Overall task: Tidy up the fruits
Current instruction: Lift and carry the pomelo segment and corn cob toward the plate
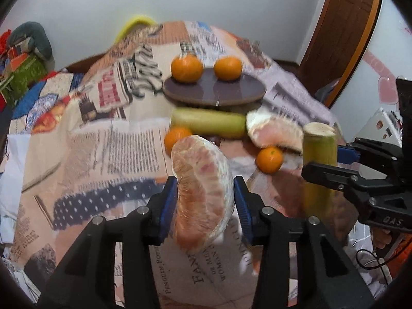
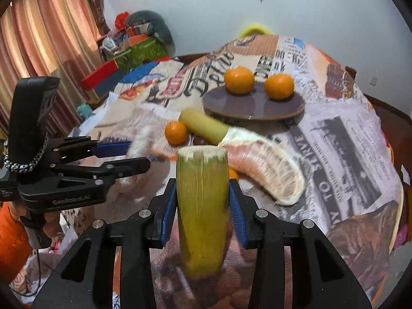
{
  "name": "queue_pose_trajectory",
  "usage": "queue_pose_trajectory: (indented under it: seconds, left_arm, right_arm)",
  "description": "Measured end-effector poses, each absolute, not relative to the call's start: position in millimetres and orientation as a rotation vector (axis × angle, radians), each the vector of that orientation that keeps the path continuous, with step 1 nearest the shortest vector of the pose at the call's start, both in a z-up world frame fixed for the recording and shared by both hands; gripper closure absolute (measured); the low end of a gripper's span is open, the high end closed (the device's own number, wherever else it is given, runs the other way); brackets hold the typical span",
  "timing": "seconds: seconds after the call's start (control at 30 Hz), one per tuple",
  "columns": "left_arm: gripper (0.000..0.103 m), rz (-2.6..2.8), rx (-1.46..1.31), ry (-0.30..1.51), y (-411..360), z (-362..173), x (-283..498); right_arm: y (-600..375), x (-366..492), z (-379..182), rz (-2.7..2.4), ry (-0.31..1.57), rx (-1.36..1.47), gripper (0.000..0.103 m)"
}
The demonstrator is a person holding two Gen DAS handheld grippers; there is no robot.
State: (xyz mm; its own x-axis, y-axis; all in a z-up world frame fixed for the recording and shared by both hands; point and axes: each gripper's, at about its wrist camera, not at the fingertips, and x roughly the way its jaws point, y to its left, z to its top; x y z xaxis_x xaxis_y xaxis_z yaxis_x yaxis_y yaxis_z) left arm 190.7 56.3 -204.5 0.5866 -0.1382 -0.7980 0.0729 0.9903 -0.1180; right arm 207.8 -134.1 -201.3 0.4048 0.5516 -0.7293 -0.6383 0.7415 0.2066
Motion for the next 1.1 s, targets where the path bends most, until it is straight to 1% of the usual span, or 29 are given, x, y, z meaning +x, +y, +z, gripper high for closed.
queue_pose_trajectory:
  seconds: [0.1,0.2,0.27,0.7,1.1]
  left_arm:
    - [0.063,-0.131,-0.075,0.889,54.4,-187.8,192.4]
    - [0.075,-0.138,-0.077,0.856,52.9,-175.7,198.9]
    - [0.079,-0.144,-0.082,0.841,52.8,-170.5,204.5]
    - [0.081,-0.160,-0.089,0.772,54.4,-154.3,241.6]
    - [0.081,-0.147,-0.059,0.739,61.1,-151.5,288.2]
  right_arm:
    - [-140.3,212.6,-190.7,0.734,0.842,-0.099,0.068]
    - [-146.2,222.0,-180.9,0.716,0.815,-0.076,0.068]
    - [-149.6,228.2,-175.0,0.705,0.799,-0.064,0.068]
    - [-163.4,269.8,-152.7,0.650,0.716,-0.029,0.068]
    - [-154.2,315.1,-156.8,0.626,0.707,-0.069,0.068]
